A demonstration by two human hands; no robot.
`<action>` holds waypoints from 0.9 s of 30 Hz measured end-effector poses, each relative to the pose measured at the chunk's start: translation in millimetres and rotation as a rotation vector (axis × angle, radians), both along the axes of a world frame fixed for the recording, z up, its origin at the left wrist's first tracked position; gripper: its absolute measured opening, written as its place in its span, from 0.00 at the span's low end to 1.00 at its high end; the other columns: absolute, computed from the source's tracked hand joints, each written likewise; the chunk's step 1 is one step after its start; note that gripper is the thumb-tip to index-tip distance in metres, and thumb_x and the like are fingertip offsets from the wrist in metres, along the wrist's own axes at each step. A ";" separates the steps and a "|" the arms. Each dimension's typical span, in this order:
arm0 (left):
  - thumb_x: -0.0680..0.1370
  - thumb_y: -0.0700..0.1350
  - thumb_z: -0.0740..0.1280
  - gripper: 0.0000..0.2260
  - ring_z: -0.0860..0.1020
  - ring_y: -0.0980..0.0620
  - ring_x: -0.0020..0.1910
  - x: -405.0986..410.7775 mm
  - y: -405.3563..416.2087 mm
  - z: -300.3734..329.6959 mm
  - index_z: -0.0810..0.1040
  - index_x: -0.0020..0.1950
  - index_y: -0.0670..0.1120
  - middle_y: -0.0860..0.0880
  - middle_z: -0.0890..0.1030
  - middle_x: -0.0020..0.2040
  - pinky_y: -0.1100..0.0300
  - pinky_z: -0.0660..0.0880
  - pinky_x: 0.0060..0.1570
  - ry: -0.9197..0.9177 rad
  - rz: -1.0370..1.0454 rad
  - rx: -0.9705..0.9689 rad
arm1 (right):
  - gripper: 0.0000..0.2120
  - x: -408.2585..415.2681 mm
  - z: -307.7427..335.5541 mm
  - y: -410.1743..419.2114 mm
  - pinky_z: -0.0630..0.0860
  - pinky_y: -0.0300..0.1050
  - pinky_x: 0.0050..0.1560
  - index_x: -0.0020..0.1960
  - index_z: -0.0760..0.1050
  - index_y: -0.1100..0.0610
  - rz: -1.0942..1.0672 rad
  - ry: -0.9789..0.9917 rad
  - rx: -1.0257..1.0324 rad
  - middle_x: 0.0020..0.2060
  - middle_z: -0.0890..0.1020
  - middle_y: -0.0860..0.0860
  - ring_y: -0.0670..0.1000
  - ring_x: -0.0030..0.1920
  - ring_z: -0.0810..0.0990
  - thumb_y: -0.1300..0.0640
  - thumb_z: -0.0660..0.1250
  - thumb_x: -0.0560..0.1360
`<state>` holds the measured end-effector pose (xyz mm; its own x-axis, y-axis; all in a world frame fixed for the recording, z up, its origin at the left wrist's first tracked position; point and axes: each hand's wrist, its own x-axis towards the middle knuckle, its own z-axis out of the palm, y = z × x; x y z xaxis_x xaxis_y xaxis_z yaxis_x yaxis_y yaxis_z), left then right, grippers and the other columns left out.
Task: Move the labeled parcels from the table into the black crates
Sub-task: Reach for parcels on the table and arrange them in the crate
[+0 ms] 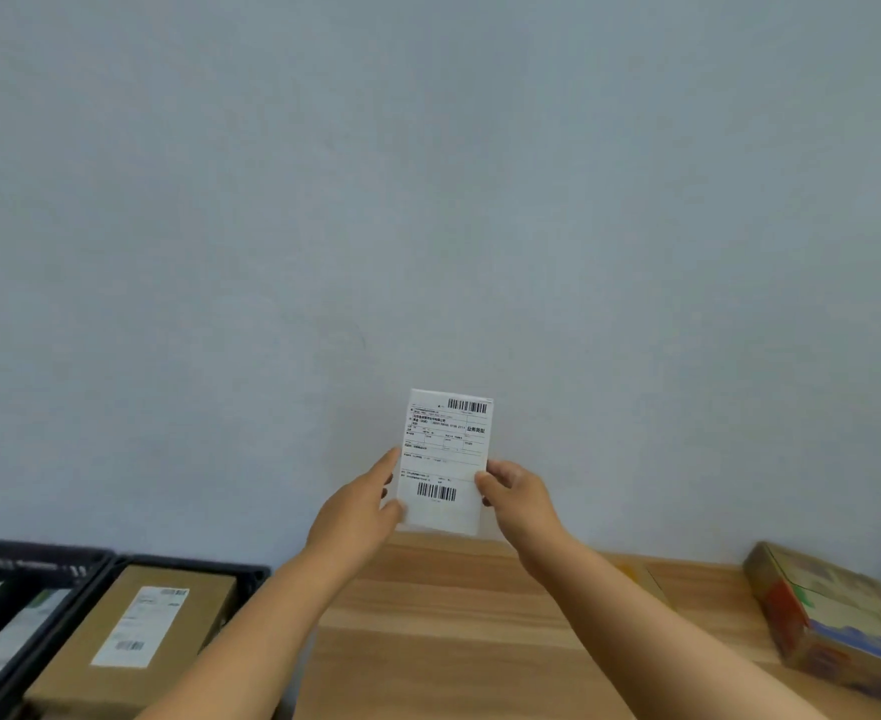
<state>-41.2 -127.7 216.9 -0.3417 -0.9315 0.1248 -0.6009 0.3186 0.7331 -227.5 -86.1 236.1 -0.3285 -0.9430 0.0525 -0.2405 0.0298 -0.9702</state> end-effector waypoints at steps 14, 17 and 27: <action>0.78 0.37 0.61 0.23 0.79 0.57 0.48 108.1 10.0 13.1 0.69 0.68 0.58 0.56 0.81 0.48 0.56 0.75 0.52 0.362 0.055 0.010 | 0.11 122.0 21.5 8.9 0.75 0.30 0.44 0.56 0.80 0.57 0.042 0.051 -0.078 0.50 0.84 0.50 0.42 0.45 0.81 0.63 0.60 0.79; 0.78 0.37 0.61 0.23 0.78 0.57 0.49 113.2 16.1 14.9 0.68 0.69 0.57 0.56 0.80 0.49 0.56 0.76 0.52 0.376 0.104 -0.001 | 0.11 127.2 24.1 11.7 0.77 0.33 0.47 0.56 0.80 0.57 0.066 0.037 -0.100 0.50 0.84 0.50 0.43 0.47 0.82 0.63 0.61 0.79; 0.78 0.38 0.61 0.21 0.78 0.57 0.49 126.8 62.0 15.3 0.70 0.67 0.58 0.56 0.80 0.49 0.58 0.76 0.49 0.411 0.265 0.044 | 0.09 136.4 5.0 23.3 0.78 0.46 0.55 0.53 0.80 0.53 0.114 -0.036 -0.078 0.49 0.84 0.48 0.47 0.51 0.82 0.60 0.62 0.79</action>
<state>85.6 -65.7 232.1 -0.0225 -0.9871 0.1584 -0.3156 0.1574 0.9357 -91.1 -62.8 241.1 -0.2225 -0.9678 0.1176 -0.2032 -0.0720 -0.9765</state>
